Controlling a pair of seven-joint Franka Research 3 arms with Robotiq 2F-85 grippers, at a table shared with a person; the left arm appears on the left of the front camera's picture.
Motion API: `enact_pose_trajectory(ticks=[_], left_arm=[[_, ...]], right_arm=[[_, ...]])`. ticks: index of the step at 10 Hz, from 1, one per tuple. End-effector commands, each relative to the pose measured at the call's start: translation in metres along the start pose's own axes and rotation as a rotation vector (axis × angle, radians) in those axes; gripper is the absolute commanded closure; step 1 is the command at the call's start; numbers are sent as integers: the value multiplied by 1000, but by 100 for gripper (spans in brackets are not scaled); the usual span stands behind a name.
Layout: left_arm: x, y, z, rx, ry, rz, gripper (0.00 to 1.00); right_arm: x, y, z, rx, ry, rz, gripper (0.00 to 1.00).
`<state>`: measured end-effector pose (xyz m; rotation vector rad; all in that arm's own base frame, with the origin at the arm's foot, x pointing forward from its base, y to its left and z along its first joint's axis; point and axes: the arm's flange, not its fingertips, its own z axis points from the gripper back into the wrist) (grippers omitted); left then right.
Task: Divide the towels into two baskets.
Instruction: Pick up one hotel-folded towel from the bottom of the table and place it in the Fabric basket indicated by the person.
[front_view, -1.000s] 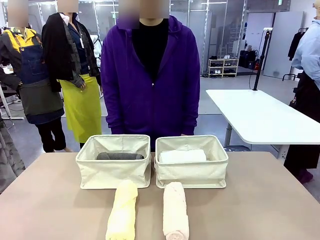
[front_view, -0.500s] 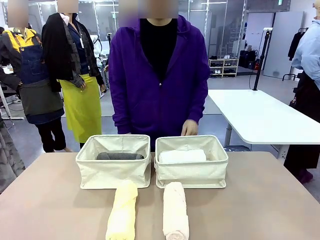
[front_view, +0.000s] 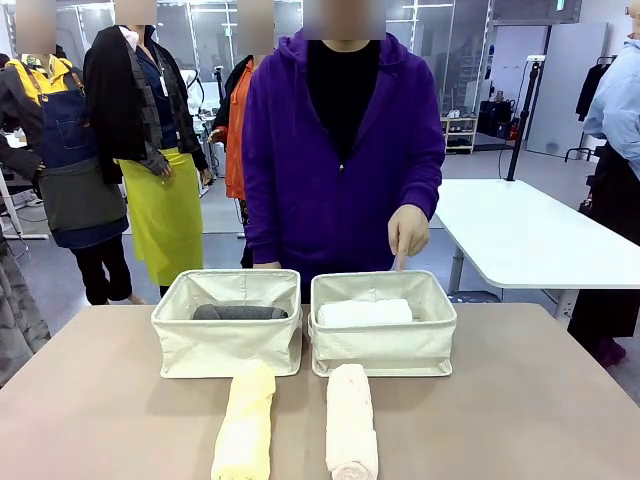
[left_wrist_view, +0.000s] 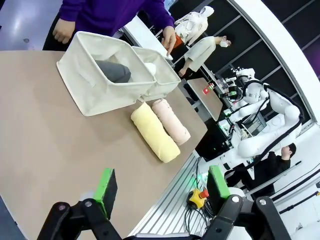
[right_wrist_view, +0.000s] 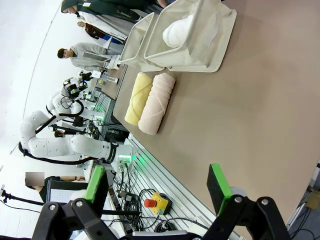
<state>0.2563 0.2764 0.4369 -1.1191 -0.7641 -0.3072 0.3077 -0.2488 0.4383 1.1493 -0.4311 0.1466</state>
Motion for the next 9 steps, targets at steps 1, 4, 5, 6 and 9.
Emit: enact_pose_trajectory(ticks=[1,4,5,6,9], left_arm=[[2,-5,2,-2,-9,1,8],[2,-5,2,-2,-9,1,8],[2,-5,2,-2,-9,1,8],[2,-5,2,-2,-9,1,8],[2,-5,2,-2,-9,1,8]], right_arm=[[-2,4,1,-5,10,9,0],[-2,4,1,-5,10,9,0],[-2,4,1,-5,10,9,0],[-2,4,1,-5,10,9,0],[-2,4,1,-5,10,9,0]])
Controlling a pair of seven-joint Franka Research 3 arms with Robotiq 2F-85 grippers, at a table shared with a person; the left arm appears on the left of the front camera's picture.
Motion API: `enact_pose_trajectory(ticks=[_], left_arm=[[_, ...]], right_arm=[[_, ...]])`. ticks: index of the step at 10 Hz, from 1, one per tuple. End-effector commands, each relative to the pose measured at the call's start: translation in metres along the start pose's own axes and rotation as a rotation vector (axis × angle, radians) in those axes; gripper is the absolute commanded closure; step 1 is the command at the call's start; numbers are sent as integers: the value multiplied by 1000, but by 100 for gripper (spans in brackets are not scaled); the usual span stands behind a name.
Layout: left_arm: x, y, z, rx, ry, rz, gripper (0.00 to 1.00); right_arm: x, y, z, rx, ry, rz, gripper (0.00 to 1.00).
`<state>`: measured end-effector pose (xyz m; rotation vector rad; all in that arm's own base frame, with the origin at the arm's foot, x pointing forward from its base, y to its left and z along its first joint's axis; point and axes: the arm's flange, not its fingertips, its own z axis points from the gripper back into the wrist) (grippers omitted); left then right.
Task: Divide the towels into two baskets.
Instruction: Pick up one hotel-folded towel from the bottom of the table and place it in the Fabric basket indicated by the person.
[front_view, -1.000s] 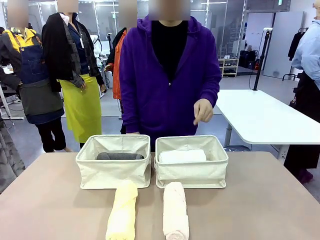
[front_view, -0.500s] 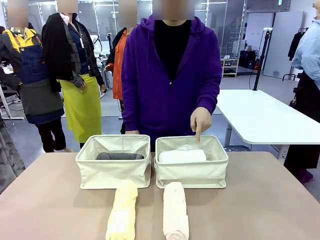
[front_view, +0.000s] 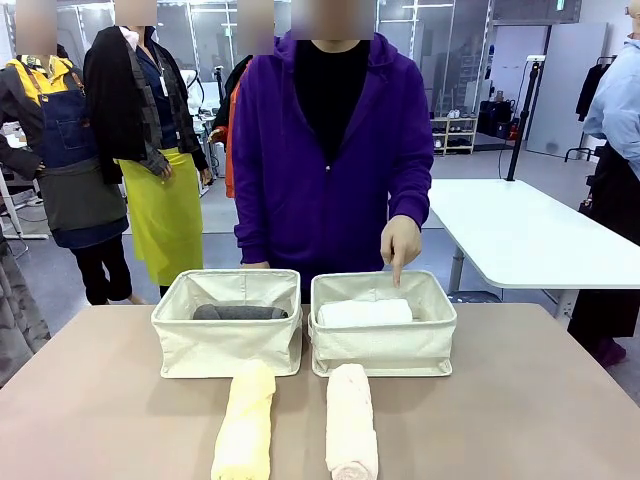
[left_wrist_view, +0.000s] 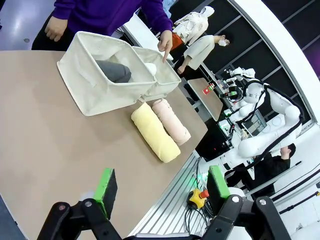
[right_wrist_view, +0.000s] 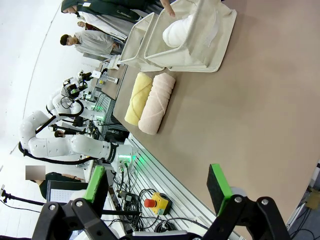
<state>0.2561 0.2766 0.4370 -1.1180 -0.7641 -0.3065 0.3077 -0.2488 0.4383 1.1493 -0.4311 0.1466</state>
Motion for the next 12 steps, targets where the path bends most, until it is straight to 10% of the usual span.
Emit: enact_pose_trajectory(ticks=[1,6,12], left_arm=[[2,-5,2,-3,-9,1,8],[2,-5,2,-3,-9,1,8],[2,-5,2,-3,-9,1,8]], right_arm=[[-2,4,1,-5,10,9,0],[22,36,-20,-139,133,49,0],[51,131,-254,-456,644,110,0]])
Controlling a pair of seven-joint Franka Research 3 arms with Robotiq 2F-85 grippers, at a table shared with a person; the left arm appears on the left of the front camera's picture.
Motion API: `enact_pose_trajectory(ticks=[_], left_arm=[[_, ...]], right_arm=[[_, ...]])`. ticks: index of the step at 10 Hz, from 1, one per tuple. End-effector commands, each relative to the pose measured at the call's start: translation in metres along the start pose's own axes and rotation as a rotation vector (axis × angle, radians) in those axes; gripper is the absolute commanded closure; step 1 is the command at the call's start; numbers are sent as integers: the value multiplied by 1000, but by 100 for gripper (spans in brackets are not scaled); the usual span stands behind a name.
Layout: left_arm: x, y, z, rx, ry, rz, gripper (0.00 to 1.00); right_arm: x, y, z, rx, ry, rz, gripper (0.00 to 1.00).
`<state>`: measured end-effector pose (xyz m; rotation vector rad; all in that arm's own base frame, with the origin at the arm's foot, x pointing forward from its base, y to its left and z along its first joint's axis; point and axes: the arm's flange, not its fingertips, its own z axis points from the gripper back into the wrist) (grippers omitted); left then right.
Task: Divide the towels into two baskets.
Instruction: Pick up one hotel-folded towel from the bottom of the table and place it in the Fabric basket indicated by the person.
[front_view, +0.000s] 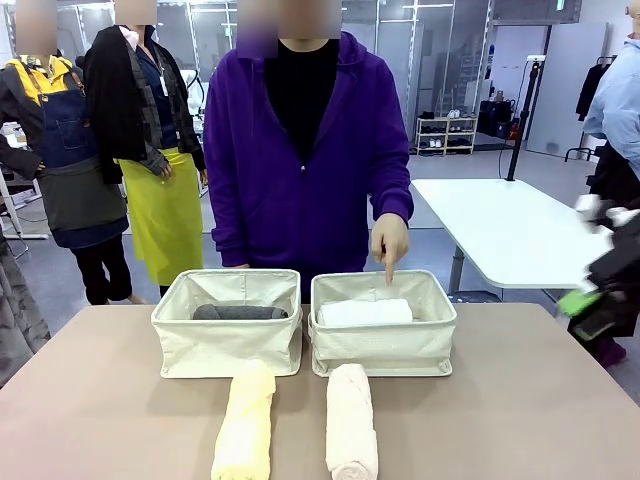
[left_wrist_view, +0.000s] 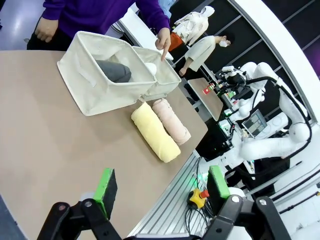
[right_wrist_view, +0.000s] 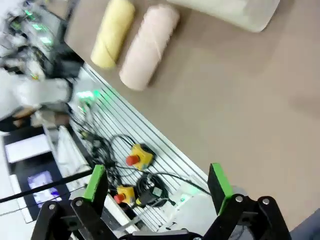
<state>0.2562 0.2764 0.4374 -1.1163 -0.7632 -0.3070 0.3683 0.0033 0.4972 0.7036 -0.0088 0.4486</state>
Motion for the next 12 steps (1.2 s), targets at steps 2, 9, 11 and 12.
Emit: enact_pose_trajectory(ticks=[2,9,11,12], left_arm=[[1,-5,2,-5,-11,1,8],[1,-5,2,-5,-11,1,8],[1,-5,2,-5,-11,1,8],[1,-5,2,-5,-11,1,8]], right_arm=[[50,40,-85,-148,114,8,0],[79,97,-201,-367,-102,-75,0],[80,91,-182,-316,-74,-48,0],[80,91,-182,-316,-74,-48,0]])
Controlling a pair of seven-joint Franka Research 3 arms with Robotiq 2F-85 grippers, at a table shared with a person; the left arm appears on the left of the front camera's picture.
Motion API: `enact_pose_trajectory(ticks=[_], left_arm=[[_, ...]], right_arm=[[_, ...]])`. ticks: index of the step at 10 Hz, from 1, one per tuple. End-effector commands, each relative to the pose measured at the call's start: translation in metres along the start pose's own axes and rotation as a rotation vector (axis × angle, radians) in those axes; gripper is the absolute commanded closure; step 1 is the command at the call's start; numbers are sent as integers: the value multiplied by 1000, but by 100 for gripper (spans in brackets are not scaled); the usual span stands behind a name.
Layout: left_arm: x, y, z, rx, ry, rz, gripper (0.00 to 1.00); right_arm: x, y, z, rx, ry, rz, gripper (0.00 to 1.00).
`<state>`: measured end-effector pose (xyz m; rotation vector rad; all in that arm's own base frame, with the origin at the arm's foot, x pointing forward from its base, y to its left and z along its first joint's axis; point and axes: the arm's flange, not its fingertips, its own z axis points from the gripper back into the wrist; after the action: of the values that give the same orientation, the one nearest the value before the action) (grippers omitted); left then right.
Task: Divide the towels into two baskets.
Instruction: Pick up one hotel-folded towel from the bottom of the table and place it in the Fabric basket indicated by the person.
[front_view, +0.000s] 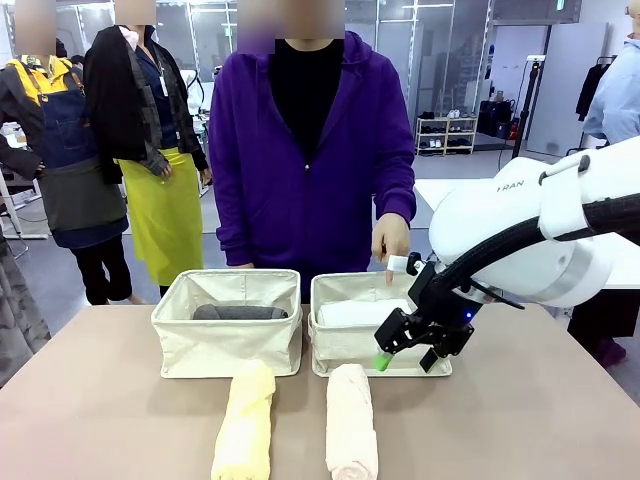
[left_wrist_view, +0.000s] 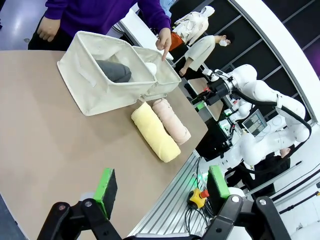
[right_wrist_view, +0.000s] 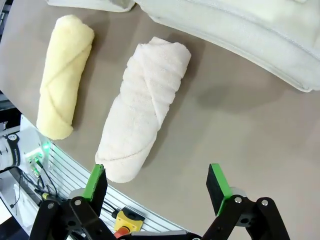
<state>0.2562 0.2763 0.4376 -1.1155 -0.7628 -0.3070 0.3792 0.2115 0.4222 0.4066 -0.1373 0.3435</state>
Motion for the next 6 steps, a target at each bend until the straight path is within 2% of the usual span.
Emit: enact_pose_trajectory(ticks=[1,4,5,6], left_arm=[[1,-5,2,-5,-11,1,8],[1,-5,2,-5,-11,1,8],[1,-5,2,-5,-11,1,8],[1,-5,2,-5,-11,1,8]], right_arm=[[-1,1,4,4,11,19,0],[1,-3,2,4,2,-7,0],[11,4,-10,41,-43,-133,0],[13,13,-26,-8,-25,-223,0]])
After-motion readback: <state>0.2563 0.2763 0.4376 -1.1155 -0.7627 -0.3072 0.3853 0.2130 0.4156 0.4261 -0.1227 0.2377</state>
